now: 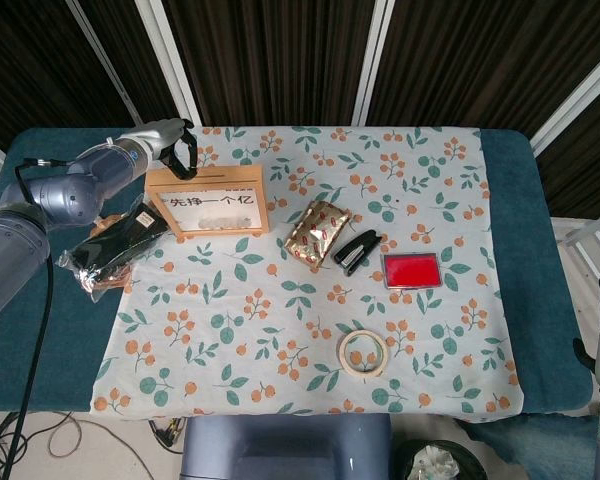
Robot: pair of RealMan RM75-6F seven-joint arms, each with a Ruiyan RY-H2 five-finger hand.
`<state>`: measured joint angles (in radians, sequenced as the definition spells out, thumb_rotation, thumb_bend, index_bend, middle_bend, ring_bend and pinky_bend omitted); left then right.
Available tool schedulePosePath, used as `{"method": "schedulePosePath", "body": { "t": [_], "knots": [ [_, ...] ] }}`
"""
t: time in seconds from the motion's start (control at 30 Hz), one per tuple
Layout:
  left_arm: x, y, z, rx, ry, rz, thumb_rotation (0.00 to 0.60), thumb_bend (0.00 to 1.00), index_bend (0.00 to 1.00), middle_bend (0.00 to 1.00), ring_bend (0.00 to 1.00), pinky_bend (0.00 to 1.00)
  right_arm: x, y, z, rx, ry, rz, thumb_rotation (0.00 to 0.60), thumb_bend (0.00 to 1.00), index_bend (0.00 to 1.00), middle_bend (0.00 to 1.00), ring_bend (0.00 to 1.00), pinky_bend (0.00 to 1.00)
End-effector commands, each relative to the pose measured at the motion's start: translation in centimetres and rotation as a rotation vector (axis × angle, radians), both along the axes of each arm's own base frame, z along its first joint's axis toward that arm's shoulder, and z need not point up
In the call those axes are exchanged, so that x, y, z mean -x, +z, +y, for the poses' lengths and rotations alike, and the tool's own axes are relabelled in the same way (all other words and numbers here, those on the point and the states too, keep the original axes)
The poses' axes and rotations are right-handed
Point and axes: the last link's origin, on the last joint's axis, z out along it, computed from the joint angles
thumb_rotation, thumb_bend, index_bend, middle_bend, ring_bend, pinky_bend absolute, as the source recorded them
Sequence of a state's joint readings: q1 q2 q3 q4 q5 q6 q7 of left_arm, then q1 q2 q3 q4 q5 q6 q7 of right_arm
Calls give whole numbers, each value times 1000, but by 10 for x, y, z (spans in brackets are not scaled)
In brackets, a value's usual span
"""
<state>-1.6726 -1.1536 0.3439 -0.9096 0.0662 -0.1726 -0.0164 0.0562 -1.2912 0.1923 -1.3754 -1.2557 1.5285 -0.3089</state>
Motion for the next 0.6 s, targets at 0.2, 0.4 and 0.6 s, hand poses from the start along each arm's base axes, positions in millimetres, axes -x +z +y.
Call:
{"method": "schedulePosePath", "body": {
  "t": [0.2, 0.4, 0.6],
  "knots": [
    [8, -12, 6, -2, -4, 11, 600, 636, 679, 4, 0, 0, 1, 0, -1, 1, -2, 2, 600, 300, 0, 0, 0, 0],
    [10, -20, 8, -15, -14, -6, 600, 635, 679, 4, 0, 0, 2, 0, -1, 5, -5, 4, 600, 299, 0, 0, 0, 0],
    [8, -23, 10, -18, -30, -10, 600, 635, 680, 4, 0, 0, 2, 2, -1, 13, -8, 6, 600, 300, 0, 0, 0, 0]
  ]
}}
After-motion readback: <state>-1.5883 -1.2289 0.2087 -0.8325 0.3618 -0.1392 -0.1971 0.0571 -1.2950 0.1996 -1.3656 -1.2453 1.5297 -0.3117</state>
